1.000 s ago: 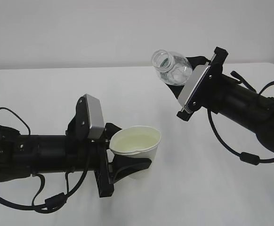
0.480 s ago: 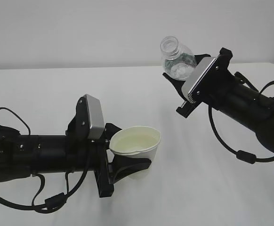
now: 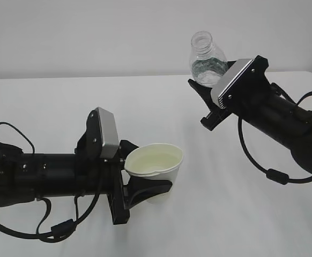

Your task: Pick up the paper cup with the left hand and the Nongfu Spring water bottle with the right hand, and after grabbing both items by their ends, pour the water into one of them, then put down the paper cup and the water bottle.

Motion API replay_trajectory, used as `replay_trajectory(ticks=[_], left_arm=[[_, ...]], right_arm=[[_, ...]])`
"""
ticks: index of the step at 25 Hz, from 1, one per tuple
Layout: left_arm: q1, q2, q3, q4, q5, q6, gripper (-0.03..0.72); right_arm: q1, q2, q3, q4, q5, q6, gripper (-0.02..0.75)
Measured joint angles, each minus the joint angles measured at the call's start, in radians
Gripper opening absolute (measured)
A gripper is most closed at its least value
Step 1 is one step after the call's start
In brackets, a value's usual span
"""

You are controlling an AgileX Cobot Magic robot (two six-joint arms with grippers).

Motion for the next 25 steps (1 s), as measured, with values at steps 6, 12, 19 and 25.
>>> replay_trajectory(ticks=[6, 12, 19, 25], left_arm=[[0.000, 0.000, 0.000, 0.000, 0.000, 0.000, 0.420], [0.000, 0.000, 0.000, 0.000, 0.000, 0.000, 0.420], [0.000, 0.000, 0.000, 0.000, 0.000, 0.000, 0.420], [0.000, 0.000, 0.000, 0.000, 0.000, 0.000, 0.420]], right_arm=[[0.000, 0.000, 0.000, 0.015, 0.000, 0.058, 0.410], [0.000, 0.000, 0.004, 0.058, 0.000, 0.104, 0.410], [0.000, 0.000, 0.037, 0.112, 0.000, 0.126, 0.410], [0.000, 0.000, 0.043, 0.160, 0.000, 0.191, 0.409]])
